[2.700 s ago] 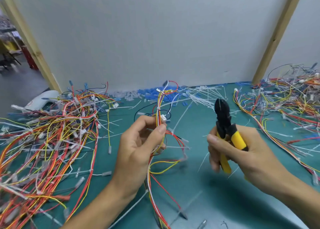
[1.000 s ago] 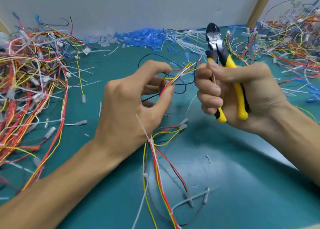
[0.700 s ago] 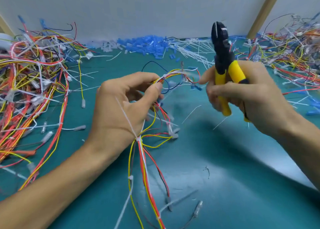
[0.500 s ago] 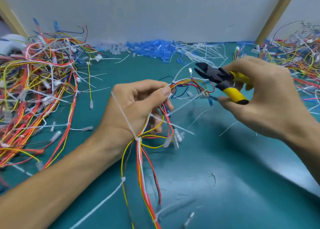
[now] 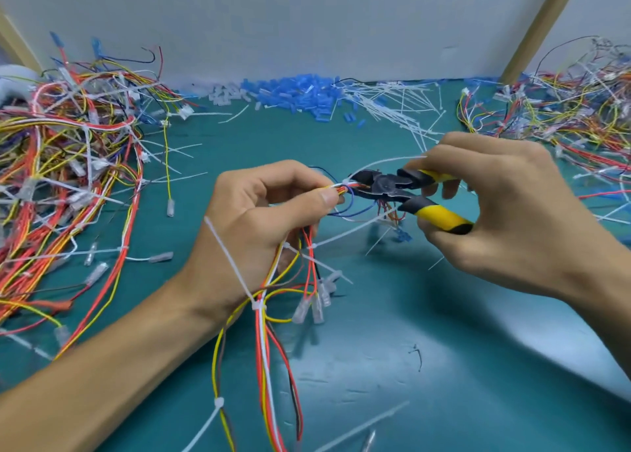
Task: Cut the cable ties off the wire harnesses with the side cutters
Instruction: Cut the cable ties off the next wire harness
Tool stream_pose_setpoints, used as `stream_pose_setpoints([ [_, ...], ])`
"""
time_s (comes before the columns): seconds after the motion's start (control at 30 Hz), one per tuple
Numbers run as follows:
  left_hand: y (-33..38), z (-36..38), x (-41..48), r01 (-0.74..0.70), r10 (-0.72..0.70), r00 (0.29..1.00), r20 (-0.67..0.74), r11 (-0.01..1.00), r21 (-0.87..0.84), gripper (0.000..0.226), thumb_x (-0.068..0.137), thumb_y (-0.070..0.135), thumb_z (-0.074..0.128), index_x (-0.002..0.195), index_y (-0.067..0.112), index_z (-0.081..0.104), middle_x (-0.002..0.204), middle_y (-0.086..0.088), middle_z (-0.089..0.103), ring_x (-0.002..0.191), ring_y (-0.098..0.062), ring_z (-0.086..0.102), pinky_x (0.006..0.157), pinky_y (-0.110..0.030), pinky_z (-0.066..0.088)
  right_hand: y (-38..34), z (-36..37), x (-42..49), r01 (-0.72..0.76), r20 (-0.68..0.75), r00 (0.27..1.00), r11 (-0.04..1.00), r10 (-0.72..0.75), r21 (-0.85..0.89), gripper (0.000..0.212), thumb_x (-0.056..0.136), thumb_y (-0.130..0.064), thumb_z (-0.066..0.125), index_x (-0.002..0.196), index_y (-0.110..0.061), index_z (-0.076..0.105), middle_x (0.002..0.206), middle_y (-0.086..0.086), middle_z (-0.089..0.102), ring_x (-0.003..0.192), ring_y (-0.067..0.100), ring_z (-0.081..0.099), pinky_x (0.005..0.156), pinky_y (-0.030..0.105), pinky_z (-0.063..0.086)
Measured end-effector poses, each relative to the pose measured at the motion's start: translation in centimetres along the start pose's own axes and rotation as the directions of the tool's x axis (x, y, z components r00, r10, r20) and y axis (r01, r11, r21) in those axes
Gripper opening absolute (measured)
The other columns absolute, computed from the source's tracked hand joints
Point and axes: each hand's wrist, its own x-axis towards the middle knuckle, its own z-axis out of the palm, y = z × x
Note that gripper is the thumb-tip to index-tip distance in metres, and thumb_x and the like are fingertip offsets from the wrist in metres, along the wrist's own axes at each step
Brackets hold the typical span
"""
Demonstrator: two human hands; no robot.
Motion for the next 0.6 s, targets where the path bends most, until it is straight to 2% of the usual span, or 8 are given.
stream_pose_setpoints([
  [0.13, 0.24, -0.37, 0.16, 0.023, -0.022, 0.998, 0.054, 0.999, -0.024, 0.014, 0.076, 0.010, 0.077, 0.084, -0.001, 0.073, 0.053, -0.005, 0.052, 0.038, -0.007, 0.039, 0.038, -0.014, 0.029, -0.29, 0.23, 0.23, -0.002, -0.027, 1.000, 0.998, 0.004, 0.061, 0.028, 0.076, -0.026, 0.067, 0.103, -0.018, 0.073, 0.084, -0.010, 0.058, 0.072, 0.014, 0.057, 0.067, 0.027, 0.047],
  [0.23, 0.01, -0.47, 0.11, 0.040, -0.035, 0.995, 0.088, 0.998, -0.055, 0.012, 0.079, 0.014, 0.069, 0.082, 0.004, 0.074, 0.053, -0.005, 0.053, 0.038, -0.009, 0.039, 0.038, -0.015, 0.028, -0.60, 0.24, 0.30, 0.013, -0.019, 1.000, 0.993, -0.011, 0.120, 0.027, 0.080, -0.035, 0.060, 0.099, -0.020, 0.073, 0.082, -0.015, 0.057, 0.072, 0.012, 0.056, 0.066, 0.019, 0.041],
  [0.33, -0.12, -0.58, 0.10, 0.030, -0.023, 0.993, 0.119, 0.998, -0.058, 0.011, 0.079, 0.014, 0.069, 0.083, 0.004, 0.074, 0.055, -0.004, 0.055, 0.040, -0.009, 0.042, 0.038, -0.015, 0.031, -0.75, 0.10, 0.23, 0.028, 0.006, 1.000, 0.992, -0.029, 0.122, 0.022, 0.081, -0.035, 0.058, 0.091, -0.022, 0.072, 0.075, -0.017, 0.053, 0.065, 0.016, 0.051, 0.058, 0.024, 0.040],
  [0.43, -0.34, -0.69, 0.19, 0.008, -0.007, 0.991, 0.136, 1.000, -0.005, 0.010, 0.079, 0.015, 0.070, 0.083, 0.009, 0.076, 0.058, -0.005, 0.057, 0.045, -0.013, 0.047, 0.040, -0.019, 0.035, -0.56, -0.02, 0.16, 0.022, 0.042, 0.999, 0.994, -0.027, 0.105, 0.009, 0.080, -0.025, 0.064, 0.085, -0.021, 0.069, 0.073, -0.011, 0.053, 0.063, 0.019, 0.051, 0.055, 0.034, 0.043],
  [0.6, -0.61, -0.37, 0.14, 0.008, -0.015, 0.989, 0.145, 0.999, 0.049, 0.009, 0.080, 0.015, 0.069, 0.085, 0.008, 0.073, 0.060, -0.004, 0.059, 0.053, -0.014, 0.052, 0.043, -0.024, 0.039, -0.27, -0.02, 0.11, 0.010, 0.121, 0.992, 0.996, -0.021, 0.085, 0.014, 0.075, -0.020, 0.063, 0.084, -0.014, 0.071, 0.071, -0.004, 0.055, 0.064, 0.023, 0.050, 0.055, 0.038, 0.042],
])
